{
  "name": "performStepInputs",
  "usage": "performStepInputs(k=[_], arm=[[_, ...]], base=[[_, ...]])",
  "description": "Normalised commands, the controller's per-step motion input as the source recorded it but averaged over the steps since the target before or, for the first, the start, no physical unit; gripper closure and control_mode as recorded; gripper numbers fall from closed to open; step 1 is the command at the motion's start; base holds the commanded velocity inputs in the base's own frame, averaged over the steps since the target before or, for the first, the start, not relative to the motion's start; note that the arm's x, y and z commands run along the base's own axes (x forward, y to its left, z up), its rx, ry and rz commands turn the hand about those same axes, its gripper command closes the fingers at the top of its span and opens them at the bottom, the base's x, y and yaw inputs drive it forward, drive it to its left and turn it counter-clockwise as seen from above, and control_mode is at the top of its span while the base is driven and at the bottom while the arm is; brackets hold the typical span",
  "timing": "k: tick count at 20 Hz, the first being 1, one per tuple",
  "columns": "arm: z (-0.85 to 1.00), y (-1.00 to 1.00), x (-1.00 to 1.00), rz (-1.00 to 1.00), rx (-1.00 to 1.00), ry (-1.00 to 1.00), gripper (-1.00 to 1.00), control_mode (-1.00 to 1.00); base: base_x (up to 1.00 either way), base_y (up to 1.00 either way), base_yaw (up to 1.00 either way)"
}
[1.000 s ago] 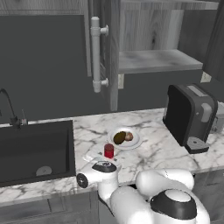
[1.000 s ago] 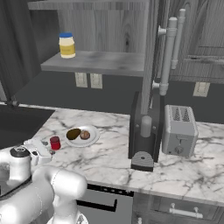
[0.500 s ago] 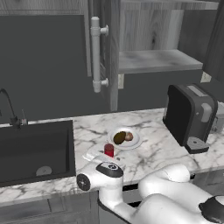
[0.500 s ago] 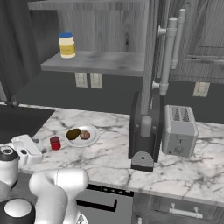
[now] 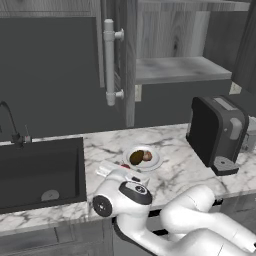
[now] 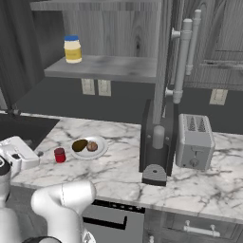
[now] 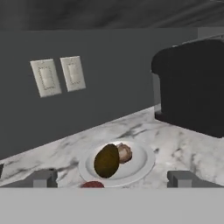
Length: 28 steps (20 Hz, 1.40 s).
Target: Pick the avocado and bread from the counter and place them on the plate. Then pick the jam from the cabinet and place it next to the plate. Lastly close the cabinet door.
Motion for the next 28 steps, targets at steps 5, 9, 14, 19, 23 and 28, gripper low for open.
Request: performStepInputs(k=[5, 9, 14, 19, 23, 28], arm=[[0.17, 0.54, -0.15, 0.00, -0.12, -0.09, -1.00, -1.00], [0.23, 0.70, -0.04, -0.01, -0.14, -0.18, -1.00, -1.00], [0.35, 0.74, 0.00, -0.06, -0.09, -0.18, -1.00, -1.00], [0.44, 0.65, 0.00, -0.08, -0.06, -0.19, -1.00, -1.00], [0.17, 0.53, 0.16, -0.11, -0.08, -0.19, -1.00, -1.00], [-0.01, 0.38, 0.57, -0.16, -0.08, -0.08, -1.00, -1.00]], base=[[0.00, 0.00, 0.00], [0.00, 0.00, 0.00], [0.00, 0.00, 0.00], [0.00, 0.00, 0.00], [0.00, 0.00, 0.00], [0.00, 0.00, 0.00]])
